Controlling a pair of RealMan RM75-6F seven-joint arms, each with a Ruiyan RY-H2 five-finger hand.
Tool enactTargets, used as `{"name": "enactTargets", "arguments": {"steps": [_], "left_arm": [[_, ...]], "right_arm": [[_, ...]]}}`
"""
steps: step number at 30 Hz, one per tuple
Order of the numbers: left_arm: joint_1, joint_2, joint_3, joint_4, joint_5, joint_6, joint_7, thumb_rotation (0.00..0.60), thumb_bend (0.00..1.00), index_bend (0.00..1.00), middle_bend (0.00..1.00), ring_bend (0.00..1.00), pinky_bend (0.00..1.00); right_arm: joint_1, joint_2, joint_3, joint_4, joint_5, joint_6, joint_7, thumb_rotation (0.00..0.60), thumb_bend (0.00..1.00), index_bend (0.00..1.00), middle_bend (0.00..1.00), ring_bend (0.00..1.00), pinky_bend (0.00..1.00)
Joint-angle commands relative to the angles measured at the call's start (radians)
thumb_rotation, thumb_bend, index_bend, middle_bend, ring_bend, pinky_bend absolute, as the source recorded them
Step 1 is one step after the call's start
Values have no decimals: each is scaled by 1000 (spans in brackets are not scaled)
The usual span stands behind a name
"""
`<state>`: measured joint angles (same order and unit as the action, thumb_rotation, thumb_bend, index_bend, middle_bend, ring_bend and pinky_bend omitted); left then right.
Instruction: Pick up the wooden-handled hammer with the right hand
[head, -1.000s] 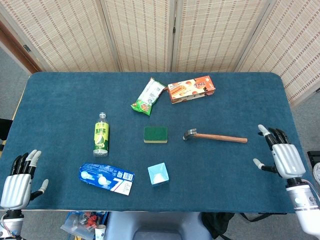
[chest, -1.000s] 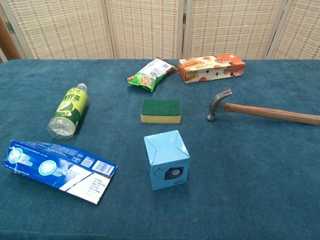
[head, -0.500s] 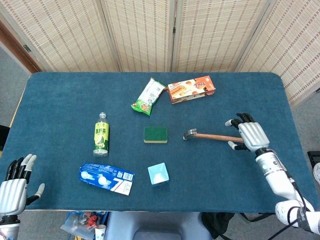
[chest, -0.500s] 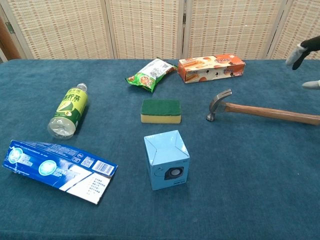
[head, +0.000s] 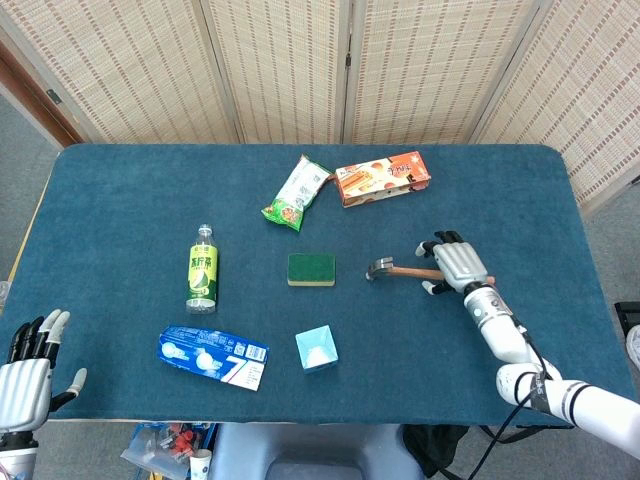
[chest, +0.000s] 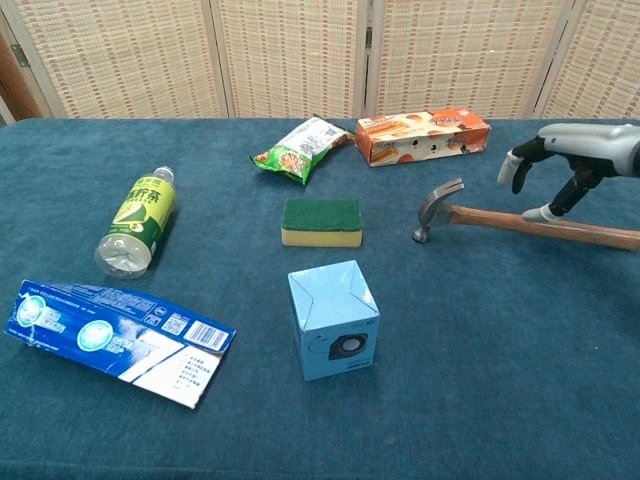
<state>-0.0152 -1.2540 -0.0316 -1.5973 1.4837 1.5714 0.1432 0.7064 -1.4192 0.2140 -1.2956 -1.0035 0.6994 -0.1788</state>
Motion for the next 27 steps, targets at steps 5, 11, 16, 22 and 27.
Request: {"name": "enactTargets", "arguments": {"steps": [5,11,16,22,27], "left_arm": [[5,-2,-1,6,-6,0,-5,600,306,0,0,0,0],[7,-4,-2,14,-10,-3,-11,600,305,0,0,0,0],[10,-5,-4,22,-18,-7,-18,600,305,0,0,0,0],[12,-8,-6,32,-23,-9,-29,600,305,0,0,0,0],[13,-9,-8,38,-26,-11,-35,600,305,0,0,0,0]], "right_arm": [[35,-51,-16,55,11,-27,-5,600,347,294,336,79,41],[60,-86,-27,99,27,-48,-13,600,354,294,349,78,41],[75,-102,-32,118,37,-60,-15,600,372,293,356,79,41],[90,-118,-38,141,53,-76,-17,600,451,303,377,79,41],[99,-129,-41,149,63,-79,-19,600,493,310,392,79,41]]}}
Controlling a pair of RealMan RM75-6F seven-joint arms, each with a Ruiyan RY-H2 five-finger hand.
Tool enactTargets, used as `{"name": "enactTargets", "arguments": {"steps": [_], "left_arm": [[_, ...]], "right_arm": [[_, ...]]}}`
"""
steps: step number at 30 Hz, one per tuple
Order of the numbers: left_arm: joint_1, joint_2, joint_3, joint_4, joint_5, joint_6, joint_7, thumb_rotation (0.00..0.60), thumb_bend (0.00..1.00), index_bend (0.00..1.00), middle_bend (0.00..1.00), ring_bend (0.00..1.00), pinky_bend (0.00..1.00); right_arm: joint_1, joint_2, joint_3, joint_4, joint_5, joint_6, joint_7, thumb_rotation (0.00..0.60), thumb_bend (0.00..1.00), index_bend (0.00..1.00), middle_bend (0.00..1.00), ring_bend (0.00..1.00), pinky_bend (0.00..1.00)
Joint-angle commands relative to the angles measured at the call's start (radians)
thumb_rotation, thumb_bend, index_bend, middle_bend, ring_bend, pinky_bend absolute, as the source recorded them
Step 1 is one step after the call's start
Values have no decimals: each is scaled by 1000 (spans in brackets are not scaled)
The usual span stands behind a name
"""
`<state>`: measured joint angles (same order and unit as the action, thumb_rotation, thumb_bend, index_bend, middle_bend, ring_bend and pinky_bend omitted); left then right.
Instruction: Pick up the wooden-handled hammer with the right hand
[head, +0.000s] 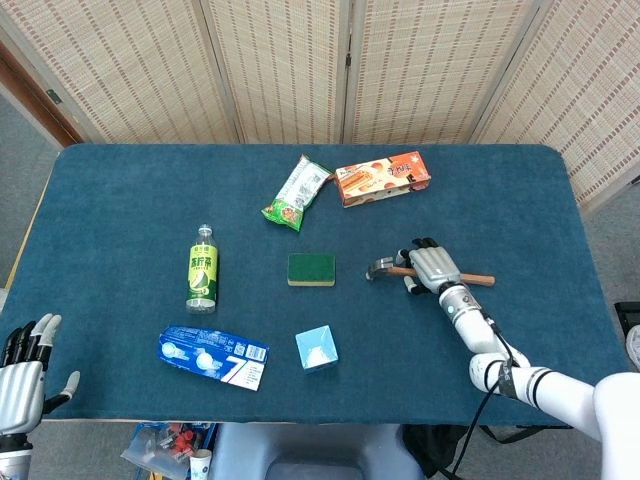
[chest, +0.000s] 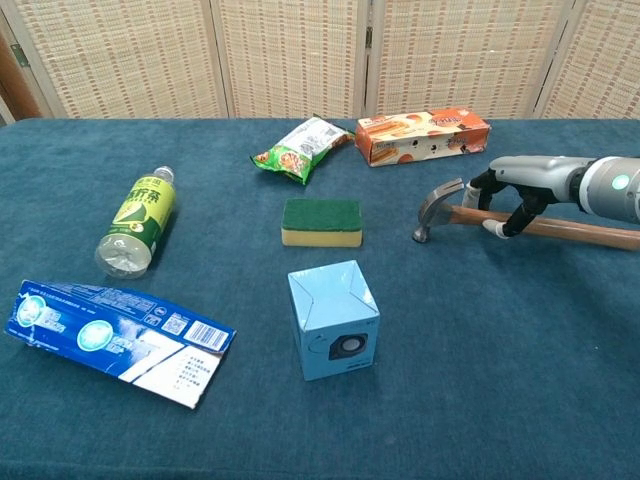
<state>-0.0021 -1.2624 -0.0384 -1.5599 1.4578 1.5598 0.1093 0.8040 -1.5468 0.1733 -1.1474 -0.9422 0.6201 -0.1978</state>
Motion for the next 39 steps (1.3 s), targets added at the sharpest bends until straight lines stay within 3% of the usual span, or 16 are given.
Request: {"name": "enactTargets", "arguments": {"steps": [1,39], "left_arm": [[0,-1,-1,2,0,0,-3,600,305,0,0,0,0],[11,-13,-7,44,-17,-9,-42,600,305,0,0,0,0]], "right_arm": [[3,-3,-2,2,4,0,0,600,498,312,396,80,41],[23,-29,-26,28,48,-1,-13,600,552,409,516,176,41]]}}
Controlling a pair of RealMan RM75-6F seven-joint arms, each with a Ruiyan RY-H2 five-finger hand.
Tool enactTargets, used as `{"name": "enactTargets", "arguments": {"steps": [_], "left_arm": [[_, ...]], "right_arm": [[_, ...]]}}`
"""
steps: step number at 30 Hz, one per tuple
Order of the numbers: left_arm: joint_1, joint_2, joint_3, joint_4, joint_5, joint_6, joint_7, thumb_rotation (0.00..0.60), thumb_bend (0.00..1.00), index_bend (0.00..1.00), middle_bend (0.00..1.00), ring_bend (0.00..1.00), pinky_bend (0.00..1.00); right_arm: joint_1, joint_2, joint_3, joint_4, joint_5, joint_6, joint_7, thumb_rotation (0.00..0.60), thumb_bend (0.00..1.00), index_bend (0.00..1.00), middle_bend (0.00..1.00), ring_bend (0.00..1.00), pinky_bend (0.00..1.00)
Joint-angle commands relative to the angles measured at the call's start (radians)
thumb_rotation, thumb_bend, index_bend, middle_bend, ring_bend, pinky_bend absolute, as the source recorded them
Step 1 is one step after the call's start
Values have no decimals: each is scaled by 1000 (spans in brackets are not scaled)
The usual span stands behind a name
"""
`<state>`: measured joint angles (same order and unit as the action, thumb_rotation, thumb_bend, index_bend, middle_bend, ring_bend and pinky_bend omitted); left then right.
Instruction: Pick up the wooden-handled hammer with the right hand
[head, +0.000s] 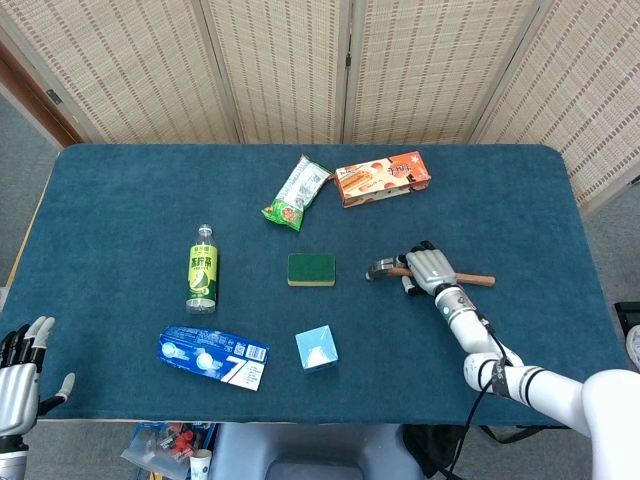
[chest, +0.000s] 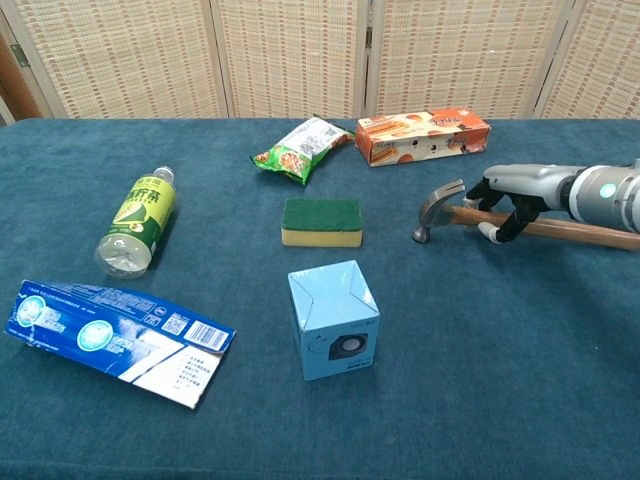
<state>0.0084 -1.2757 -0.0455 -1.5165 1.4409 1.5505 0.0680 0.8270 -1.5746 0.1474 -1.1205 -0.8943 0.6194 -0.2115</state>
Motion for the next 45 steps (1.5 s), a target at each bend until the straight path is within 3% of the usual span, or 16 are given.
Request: {"name": "enactTargets", "arguments": {"steps": [1,13,20,28,35,45], "left_arm": [[0,0,0,1,-1,0,-1,600,305,0,0,0,0],[3,-3,-1,10,-8,-8,-8,600,305,0,0,0,0],[5,-3,0,15,-11,-10,-10,600,305,0,0,0,0],[5,0,0,11,-7,-9,-8,600,305,0,0,0,0],[0,1,0,5,-1,-13,0,600,305,0,0,0,0],[1,2,-1,5,-3,-12,-4,600,305,0,0,0,0]], "right_arm": [[0,-1,0,2,1,-1,2,600,558,411,518,178,41],[-15,-2,5,6,-26,9,45,600,731,531,620,296,68],[-50,28,22,-43,-101,65,123,600,768,580,678,390,129],[-99,110,29,-143,-201,157,188,600,781,593,721,495,275],[-126,161,34,-209,-215,225,155,600,781,609,770,580,567],[-115,174,56,-259,-215,250,119,600,781,619,801,624,642]]}}
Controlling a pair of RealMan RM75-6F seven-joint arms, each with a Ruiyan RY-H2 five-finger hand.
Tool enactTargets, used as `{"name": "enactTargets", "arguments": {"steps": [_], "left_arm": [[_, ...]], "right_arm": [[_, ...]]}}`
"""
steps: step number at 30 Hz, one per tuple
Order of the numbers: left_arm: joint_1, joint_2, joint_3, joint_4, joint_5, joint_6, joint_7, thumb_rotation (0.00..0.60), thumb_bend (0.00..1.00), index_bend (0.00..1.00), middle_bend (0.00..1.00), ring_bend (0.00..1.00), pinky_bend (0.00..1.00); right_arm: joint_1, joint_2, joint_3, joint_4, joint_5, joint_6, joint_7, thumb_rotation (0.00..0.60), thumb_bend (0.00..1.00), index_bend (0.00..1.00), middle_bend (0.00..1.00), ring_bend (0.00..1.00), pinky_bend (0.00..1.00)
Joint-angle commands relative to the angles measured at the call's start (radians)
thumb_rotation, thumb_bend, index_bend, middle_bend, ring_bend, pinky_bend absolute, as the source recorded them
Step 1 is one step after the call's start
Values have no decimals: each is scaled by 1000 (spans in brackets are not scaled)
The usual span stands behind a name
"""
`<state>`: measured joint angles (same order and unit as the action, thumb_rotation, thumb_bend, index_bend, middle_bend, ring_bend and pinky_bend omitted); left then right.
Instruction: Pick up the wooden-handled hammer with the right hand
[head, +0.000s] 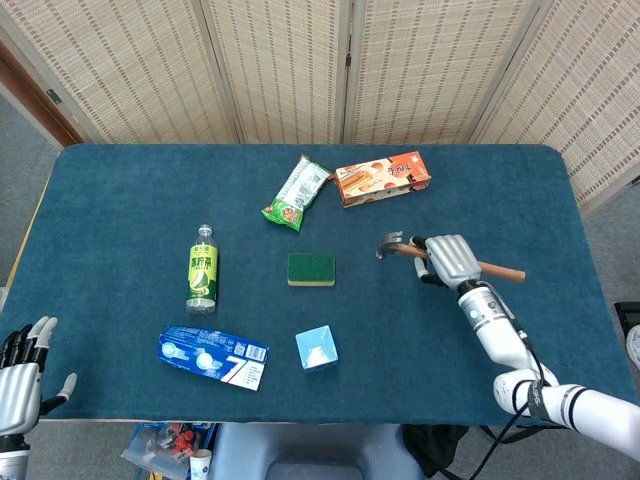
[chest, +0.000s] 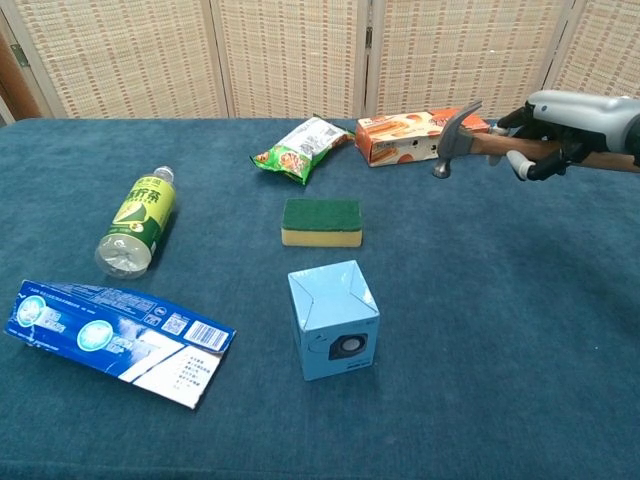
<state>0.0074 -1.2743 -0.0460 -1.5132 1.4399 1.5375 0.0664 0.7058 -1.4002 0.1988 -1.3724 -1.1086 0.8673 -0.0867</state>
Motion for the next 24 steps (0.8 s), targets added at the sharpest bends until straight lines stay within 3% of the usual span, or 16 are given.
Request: {"name": "enactTargets", "arguments": {"steps": [1,11,24], "left_arm": [[3,1,0,4,-3,2,-6,600,304,0,0,0,0],[11,2,2,19,-8,5,-28,600,305,0,0,0,0],[17,3,-1,29,-20,2,-37,600,305,0,0,0,0]], "right_arm": [[11,-3,9,-11,-1,2,-11,600,781,619,801,624,642],[92,-71,37,-1,51,-46,-97,600,781,619,801,632,647],[190,-211,46,135,135,-115,-170,600,786,621,806,638,648]]}}
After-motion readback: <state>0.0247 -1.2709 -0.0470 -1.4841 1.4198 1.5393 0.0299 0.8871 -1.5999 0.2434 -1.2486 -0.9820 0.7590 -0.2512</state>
